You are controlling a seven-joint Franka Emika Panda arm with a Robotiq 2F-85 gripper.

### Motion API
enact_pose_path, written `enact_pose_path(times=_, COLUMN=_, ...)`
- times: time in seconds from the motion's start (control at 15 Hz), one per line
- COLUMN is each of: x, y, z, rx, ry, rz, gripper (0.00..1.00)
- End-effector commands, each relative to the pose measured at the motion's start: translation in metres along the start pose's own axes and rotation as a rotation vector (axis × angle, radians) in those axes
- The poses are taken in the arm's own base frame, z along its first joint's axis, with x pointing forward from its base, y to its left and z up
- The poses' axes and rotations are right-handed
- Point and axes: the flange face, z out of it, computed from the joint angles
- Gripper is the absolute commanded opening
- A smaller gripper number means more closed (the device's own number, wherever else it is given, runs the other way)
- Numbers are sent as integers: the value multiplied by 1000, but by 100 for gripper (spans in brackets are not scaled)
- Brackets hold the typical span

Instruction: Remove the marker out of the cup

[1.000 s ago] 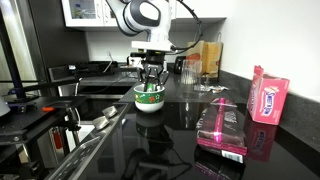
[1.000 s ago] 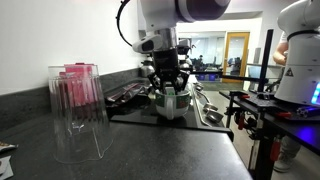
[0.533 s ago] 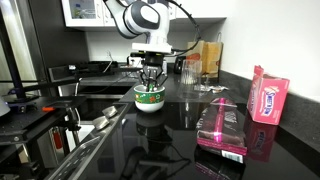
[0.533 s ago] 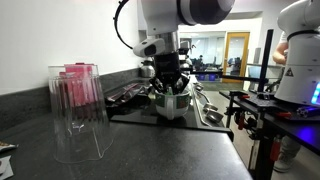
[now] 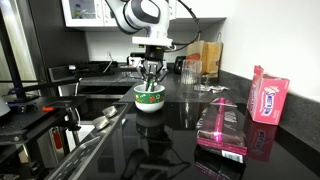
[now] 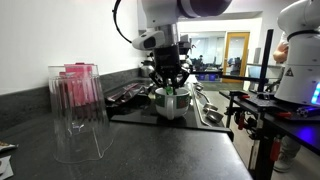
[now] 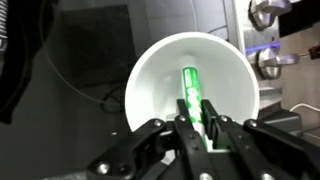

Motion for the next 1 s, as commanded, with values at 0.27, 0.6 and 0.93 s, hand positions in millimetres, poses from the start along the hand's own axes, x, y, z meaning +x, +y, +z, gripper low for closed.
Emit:
enact_pose_path(times=0.27, x=-21, y=-8, z=-69, rx=21, ry=47, rz=54, gripper=5)
enact_pose_path(times=0.6, x=-11, y=-19, z=-99, rx=9, ry=-2, rz=128, gripper=5)
enact_pose_path(times=0.93, x=51, y=-49, z=-96, rx=27, ry=-62, rz=197, gripper=5)
